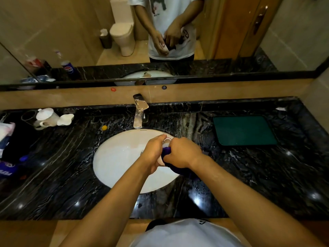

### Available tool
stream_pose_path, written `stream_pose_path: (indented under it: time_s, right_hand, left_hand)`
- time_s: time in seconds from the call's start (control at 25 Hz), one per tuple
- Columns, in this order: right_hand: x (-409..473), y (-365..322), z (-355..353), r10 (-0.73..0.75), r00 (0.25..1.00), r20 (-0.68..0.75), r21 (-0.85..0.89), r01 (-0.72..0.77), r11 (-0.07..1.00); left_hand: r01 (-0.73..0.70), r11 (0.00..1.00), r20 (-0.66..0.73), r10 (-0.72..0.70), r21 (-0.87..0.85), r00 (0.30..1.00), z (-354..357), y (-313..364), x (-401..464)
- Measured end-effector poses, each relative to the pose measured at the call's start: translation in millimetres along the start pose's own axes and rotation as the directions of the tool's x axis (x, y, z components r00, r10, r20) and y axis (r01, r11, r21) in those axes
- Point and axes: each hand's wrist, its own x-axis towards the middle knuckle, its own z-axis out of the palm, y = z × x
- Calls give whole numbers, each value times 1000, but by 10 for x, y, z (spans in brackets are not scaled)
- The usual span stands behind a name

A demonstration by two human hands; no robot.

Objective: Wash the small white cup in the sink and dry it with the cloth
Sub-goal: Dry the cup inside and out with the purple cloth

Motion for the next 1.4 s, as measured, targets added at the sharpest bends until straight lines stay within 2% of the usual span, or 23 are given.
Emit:
stream_pose_path:
  time_s: [0.16, 0.36, 0.48, 0.56, 0.72, 0.84, 0.92, 1.0, 1.08, 1.16, 1.28, 1.4]
  right_hand:
    - [-44, -17, 185, -20, 989, -146, -129, 1, 992]
    - [-103, 34, 440, -56, 941, -335, -12, 55, 998]
    - [-103, 30, 491, -58, 886, -459, 156, 145, 977]
    - [-54, 46, 435, -70, 897, -437, 308, 223, 925]
    - [45, 64, 320, -54, 941, -333, 599, 256, 759]
    - [43, 70, 289, -154, 967, -204, 721, 255, 645]
    - [39, 101, 268, -222, 966, -131, 747, 243, 618]
    - [34, 149, 239, -229, 967, -108, 730, 234, 642]
    - [13, 208, 171, -202, 962, -184, 648, 274, 711]
    - [4, 270, 55, -284, 923, -259, 494, 380, 782]
    - [32, 306, -94, -512, 848, -141, 184, 530, 828]
    - [18, 280, -105, -549, 829, -111, -22, 550, 835]
  left_hand:
    - [74, 997, -14, -75, -22, 997, 65, -53, 16]
    - [188, 979, 40, -185, -73, 982, -19, -3, 36]
    - [238, 968, 120, -228, -76, 966, -83, 96, 26]
    - [215, 976, 126, -208, -44, 970, -127, 149, 34]
    - [148, 989, 121, -146, -13, 982, -196, 177, 60]
    - [158, 987, 136, -156, -6, 978, -258, 187, 50]
    - [180, 983, 140, -173, -36, 975, -290, 189, 51]
    - [189, 979, 137, -178, -73, 974, -310, 174, 66]
    - [211, 971, 161, -192, -111, 968, -333, 137, 73]
    - [255, 959, 216, -224, -125, 950, -357, 132, 52]
    - [299, 954, 338, -276, -17, 900, -399, 135, 40]
    - [322, 945, 364, -323, 66, 874, -381, 156, 38]
